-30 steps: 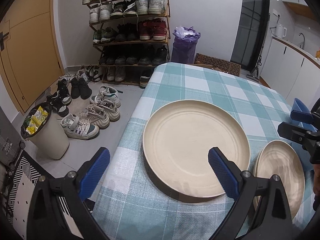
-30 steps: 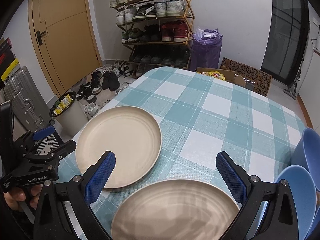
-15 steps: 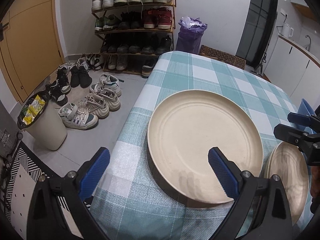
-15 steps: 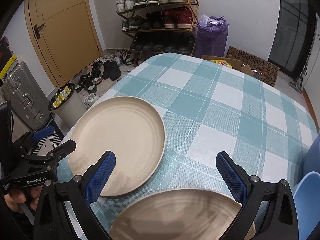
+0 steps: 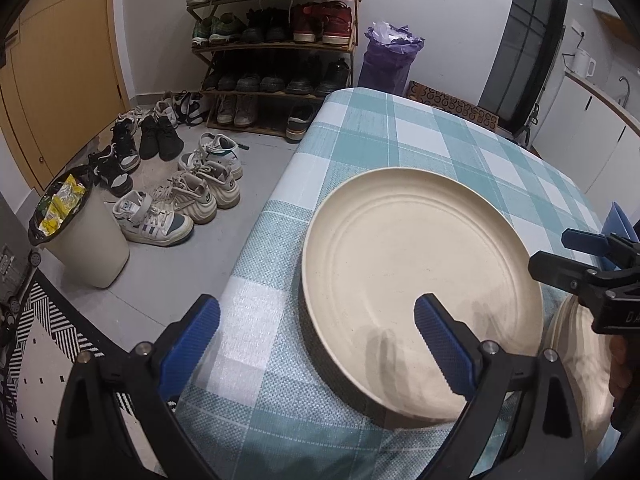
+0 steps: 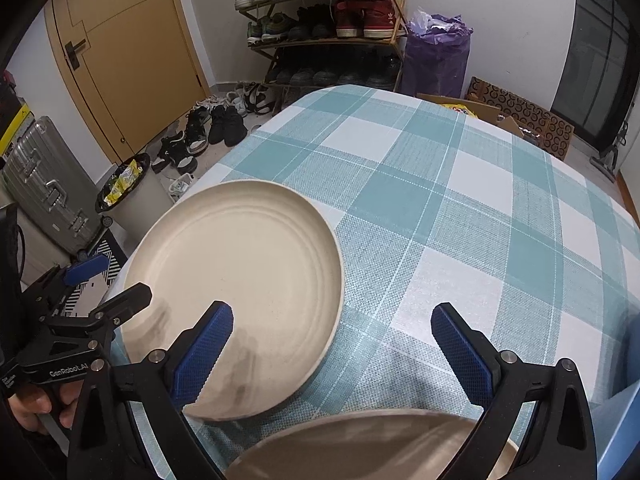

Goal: Organize plates and bowls
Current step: 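Move both tools to the rim of the separate cream plate, then close both grippers on the cream plate's rim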

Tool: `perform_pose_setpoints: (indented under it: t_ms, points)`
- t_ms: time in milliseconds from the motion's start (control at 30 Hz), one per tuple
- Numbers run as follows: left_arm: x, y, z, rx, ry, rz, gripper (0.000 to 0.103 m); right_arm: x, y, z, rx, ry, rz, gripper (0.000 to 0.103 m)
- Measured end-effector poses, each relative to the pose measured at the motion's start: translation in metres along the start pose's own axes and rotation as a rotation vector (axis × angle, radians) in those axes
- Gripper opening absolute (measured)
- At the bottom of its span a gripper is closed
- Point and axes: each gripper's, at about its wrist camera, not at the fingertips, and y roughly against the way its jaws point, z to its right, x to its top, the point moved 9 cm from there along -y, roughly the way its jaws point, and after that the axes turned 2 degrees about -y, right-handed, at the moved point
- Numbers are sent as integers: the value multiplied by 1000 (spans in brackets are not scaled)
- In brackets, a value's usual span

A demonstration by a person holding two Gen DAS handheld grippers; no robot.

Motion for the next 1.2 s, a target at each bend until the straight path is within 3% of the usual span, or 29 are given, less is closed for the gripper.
perform_pose_setpoints:
  t_ms: [133, 300, 533, 767, 1200]
  points:
    - [-1, -2, 0, -1, -6, -5, 92, -2, -8, -1, 6, 4, -18, 94]
    - [-3, -6, -2, -5, 1, -16, 87, -4, -16, -3, 26, 0, -44, 77]
    - [-5, -6, -2, -13, -4, -25, 67, -6, -23, -10, 35, 20, -66, 71]
    - [-6, -8, 1, -26, -15, -32, 51, -8, -27, -15, 33, 42, -75, 54]
    - [-8, -5, 9, -49, -38, -21, 28, -10, -24, -13, -5, 67, -55, 35]
